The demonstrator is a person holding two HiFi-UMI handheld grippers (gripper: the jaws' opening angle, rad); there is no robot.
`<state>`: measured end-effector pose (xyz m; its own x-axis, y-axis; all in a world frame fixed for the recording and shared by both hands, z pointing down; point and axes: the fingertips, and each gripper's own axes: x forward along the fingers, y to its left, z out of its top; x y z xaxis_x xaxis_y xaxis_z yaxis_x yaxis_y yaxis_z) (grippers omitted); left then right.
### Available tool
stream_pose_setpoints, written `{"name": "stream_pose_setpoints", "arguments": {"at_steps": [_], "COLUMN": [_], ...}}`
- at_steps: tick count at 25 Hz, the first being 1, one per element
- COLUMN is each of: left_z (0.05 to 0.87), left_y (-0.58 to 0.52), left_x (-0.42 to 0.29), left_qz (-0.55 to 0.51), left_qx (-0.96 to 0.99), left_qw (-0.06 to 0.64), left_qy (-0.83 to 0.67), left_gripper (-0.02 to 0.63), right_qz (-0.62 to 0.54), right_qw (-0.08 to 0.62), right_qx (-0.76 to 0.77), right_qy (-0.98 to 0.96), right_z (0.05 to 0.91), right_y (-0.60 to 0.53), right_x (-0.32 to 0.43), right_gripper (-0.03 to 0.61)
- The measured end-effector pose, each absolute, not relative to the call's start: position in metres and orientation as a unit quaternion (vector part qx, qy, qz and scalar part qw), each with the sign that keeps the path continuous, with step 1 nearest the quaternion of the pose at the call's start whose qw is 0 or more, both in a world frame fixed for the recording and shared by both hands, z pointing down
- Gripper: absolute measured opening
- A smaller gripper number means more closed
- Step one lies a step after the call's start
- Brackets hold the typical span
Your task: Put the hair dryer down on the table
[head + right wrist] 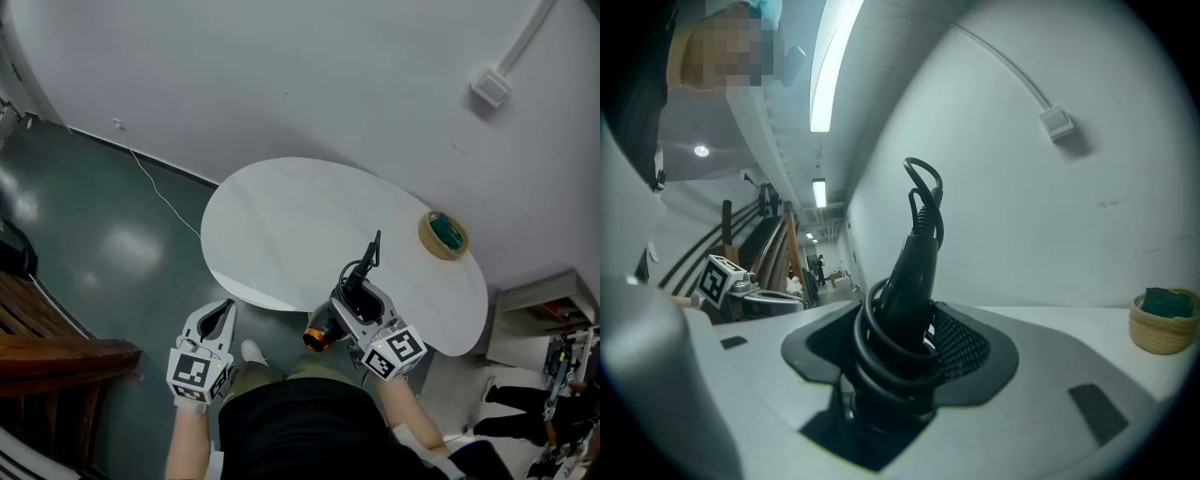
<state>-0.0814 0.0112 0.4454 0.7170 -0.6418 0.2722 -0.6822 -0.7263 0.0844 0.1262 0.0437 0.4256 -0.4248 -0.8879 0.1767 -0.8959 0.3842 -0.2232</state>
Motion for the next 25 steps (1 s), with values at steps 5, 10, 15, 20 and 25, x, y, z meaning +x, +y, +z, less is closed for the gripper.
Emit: {"name": "stream_pose_setpoints", "arguments": {"at_steps": [5,10,15,20,25], "left_z": [0.457,0.464,0.468,0.470,0.472], "left_y": [-0.017,-0.030,-0.042,-0.052,-0.067], "left_x": [-0.115,-0.126,-0.131,-0.127,-0.121], "left_qz": [0.124,0.126,0.125,0.129,0.139], "left_qx": [0.931,0.933,0.934,0.929,0.921], "left_qw": [0.095,0.105,0.113,0.122,0.126], "left_qy": [-0.331,-0.319,-0.316,-0.325,-0.340], "left_gripper": [0.015,0.015,0.015,0.015,0.015], "right_qz": [0.150,0.165,0.165,0.173,0.186], "right_qw": [0.023,0.043,0.079,0.101,0.115], "right_qx": [0.564,0.583,0.594,0.600,0.596], "right_qy": [-0.811,-0.795,-0.783,-0.774,-0.773], "right_z": [0.436,0.457,0.480,0.504,0.529], "right_y": [0.018,0.004,-0.008,-0.026,-0.051], "right_x": [0.102,0.095,0.092,0.105,0.122], "right_gripper": [0.252,0.252,0.252,0.252,0.252]}}
